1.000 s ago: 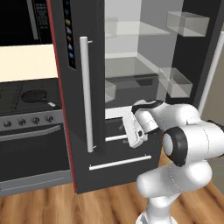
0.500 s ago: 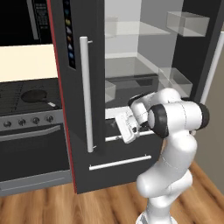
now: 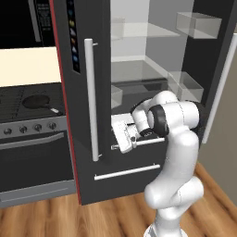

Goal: Place one of the steaks on the plate and the other in the bowl. Then place the bowl in the fridge.

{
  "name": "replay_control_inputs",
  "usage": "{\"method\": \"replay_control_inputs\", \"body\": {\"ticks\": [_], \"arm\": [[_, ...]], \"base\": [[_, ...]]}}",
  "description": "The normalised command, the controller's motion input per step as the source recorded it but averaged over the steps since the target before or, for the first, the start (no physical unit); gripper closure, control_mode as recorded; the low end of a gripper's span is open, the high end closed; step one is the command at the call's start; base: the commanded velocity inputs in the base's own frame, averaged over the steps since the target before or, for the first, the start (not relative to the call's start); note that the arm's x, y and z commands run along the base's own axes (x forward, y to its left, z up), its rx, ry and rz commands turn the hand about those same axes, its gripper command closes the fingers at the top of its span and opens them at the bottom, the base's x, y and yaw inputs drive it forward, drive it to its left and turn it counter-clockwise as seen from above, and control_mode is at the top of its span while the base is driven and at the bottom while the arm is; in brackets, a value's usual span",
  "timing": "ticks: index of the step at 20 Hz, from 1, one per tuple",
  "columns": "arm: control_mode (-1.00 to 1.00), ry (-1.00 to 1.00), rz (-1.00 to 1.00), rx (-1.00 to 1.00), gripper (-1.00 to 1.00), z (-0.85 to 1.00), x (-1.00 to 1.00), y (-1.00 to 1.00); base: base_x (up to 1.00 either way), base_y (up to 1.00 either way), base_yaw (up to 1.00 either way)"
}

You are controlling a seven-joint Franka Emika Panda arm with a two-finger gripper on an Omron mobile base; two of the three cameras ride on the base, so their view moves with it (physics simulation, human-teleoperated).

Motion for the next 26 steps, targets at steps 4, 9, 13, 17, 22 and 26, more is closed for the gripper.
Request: {"method": "replay_control_inputs", "body": {"ticks": [4, 9, 13, 17, 22, 26], "arm": [[-1.0, 0.08, 0.12, 0.0, -1.0, 0.0, 0.06, 0.73], [-1.0, 0.11, 0.16, 0.0, -1.0, 0.0, -0.01, 0.7], [-1.0, 0.13, 0.15, 0.0, -1.0, 0.0, -0.01, 0.79], [-1.0, 0.07, 0.04, 0.01, -1.0, -0.03, -0.13, 0.67], [-1.0, 0.01, -0.23, 0.12, -1.0, -0.31, -0.35, 0.12], [-1.0, 0.0, -0.3, 0.03, -1.0, -0.18, -0.32, 0.23]], "base": [[0.0, 0.0, 0.0], [0.0, 0.0, 0.0], [0.0, 0.0, 0.0], [0.0, 0.0, 0.0], [0.0, 0.0, 0.0], [0.0, 0.0, 0.0]]}}
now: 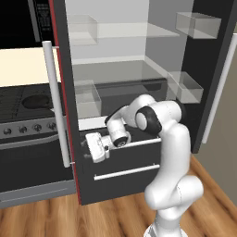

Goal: Place one of the steaks on the plate and the other in the bowl. Then place the bowl in the fridge.

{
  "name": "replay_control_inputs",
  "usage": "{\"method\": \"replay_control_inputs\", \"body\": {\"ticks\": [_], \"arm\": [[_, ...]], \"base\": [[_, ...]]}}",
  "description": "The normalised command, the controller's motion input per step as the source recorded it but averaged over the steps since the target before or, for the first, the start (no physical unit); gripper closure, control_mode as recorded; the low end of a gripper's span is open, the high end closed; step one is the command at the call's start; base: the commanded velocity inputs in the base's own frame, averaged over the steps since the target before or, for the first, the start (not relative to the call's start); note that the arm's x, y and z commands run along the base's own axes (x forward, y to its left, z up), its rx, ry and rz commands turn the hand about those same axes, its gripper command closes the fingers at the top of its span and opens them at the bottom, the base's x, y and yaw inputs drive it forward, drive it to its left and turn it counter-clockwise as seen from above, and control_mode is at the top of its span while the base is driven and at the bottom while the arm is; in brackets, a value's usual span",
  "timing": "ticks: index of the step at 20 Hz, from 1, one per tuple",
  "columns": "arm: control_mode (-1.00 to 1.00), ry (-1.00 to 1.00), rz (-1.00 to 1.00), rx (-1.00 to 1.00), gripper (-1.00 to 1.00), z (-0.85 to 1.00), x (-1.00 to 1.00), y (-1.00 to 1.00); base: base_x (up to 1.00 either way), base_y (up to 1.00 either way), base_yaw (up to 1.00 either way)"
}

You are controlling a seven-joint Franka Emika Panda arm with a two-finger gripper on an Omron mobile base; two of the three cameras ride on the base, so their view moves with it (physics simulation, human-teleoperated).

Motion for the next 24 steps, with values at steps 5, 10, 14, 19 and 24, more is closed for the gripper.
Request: {"method": "replay_control_inputs", "body": {"ticks": [5, 10, 14, 19, 24], "arm": [[-1.0, -0.09, 0.0, -0.12, -1.0, 0.09, -0.13, -0.18], [-1.0, -0.2, 0.23, -0.15, -1.0, 0.34, -0.34, -0.99], [-1.0, -0.15, 0.18, -0.21, -1.0, 0.25, -0.34, -0.96], [-1.0, -0.25, 0.14, -0.38, -1.0, 0.06, -0.28, -0.9], [-1.0, -0.28, 0.24, -0.45, -1.0, 0.42, -0.27, -0.8]], "base": [[0.0, 0.0, 0.0], [0.0, 0.0, 0.0], [0.0, 0.0, 0.0], [0.0, 0.0, 0.0], [0.0, 0.0, 0.0]]}}
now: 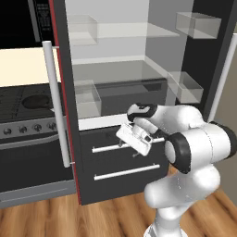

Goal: Place one of the steaks on the plate and the other in the bowl. Then place the bowl in the fridge.

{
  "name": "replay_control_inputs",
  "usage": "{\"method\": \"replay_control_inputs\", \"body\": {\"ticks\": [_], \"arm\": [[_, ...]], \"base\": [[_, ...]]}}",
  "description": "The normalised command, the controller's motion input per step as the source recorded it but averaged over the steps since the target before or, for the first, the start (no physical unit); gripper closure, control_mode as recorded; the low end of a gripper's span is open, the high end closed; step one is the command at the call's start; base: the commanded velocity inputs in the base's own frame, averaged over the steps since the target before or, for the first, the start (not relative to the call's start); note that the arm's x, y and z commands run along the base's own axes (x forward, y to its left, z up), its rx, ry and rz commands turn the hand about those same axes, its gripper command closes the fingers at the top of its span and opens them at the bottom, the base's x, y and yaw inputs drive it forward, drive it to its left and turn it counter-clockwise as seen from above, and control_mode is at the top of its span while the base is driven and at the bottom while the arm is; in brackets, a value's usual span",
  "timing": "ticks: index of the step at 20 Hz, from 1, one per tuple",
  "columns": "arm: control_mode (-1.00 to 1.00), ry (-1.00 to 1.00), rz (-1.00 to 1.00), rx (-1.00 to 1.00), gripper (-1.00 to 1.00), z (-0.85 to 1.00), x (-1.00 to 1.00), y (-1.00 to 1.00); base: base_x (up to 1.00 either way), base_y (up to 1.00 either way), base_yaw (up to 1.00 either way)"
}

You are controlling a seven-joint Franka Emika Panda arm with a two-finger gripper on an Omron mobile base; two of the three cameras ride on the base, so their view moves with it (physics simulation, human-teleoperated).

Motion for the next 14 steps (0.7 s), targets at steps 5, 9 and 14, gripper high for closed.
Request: {"method": "replay_control_inputs", "body": {"ticks": [5, 9, 14], "arm": [[-1.0, -0.21, 0.26, -0.47, -1.0, 0.53, -0.26, -0.84], [-1.0, -0.18, 0.25, -0.48, -1.0, 0.43, -0.34, -0.68], [-1.0, -0.07, 0.2, -0.5, -1.0, 0.39, -0.37, -0.22]], "base": [[0.0, 0.0, 0.0], [0.0, 0.0, 0.0], [0.0, 0.0, 0.0]]}}
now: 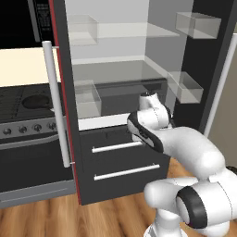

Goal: Place one of the steaks on the plate and the other in the bowl. Then place the bowl in the fridge.

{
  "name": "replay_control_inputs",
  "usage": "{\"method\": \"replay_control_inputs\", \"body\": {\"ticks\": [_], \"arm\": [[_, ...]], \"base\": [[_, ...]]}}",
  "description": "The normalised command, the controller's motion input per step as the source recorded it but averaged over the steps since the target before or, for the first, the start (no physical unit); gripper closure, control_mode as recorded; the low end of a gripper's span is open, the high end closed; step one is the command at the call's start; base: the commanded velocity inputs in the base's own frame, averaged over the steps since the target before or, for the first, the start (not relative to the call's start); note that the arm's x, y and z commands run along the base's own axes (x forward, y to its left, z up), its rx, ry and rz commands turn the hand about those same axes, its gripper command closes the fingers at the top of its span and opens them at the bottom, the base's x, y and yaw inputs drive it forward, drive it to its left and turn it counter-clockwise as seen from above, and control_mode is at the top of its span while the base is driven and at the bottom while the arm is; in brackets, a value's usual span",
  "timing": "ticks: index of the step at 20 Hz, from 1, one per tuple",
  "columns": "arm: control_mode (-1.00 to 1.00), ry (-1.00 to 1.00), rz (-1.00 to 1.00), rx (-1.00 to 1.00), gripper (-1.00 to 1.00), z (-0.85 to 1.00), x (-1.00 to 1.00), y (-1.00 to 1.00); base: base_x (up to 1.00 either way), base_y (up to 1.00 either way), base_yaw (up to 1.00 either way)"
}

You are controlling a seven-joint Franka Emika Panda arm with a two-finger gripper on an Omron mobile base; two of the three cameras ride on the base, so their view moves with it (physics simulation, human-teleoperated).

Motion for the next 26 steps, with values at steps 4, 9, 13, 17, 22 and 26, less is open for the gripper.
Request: {"method": "replay_control_inputs", "body": {"ticks": [4, 9, 13, 17, 22, 26], "arm": [[-1.0, 0.0, 0.18, -0.36, -1.0, 0.35, -0.26, 0.0], [-1.0, 0.0, 0.07, 0.24, -1.0, 0.05, -0.3, -0.11], [-1.0, -0.11, 0.08, 0.26, -1.0, 0.04, -0.57, 0.0], [-1.0, -0.13, 0.05, 0.04, -1.0, 0.47, -0.66, 0.02], [-1.0, -0.14, 0.11, 0.05, -1.0, 0.0, -0.57, -0.11], [-1.0, 0.0, 0.03, 0.03, -1.0, -0.01, 0.0, -0.04]], "base": [[0.0, 0.0, 0.0], [0.0, 0.0, 0.0], [0.0, 0.0, 0.0], [0.0, 0.0, 0.0], [0.0, 0.0, 0.0], [0.0, 0.0, 0.0]]}}
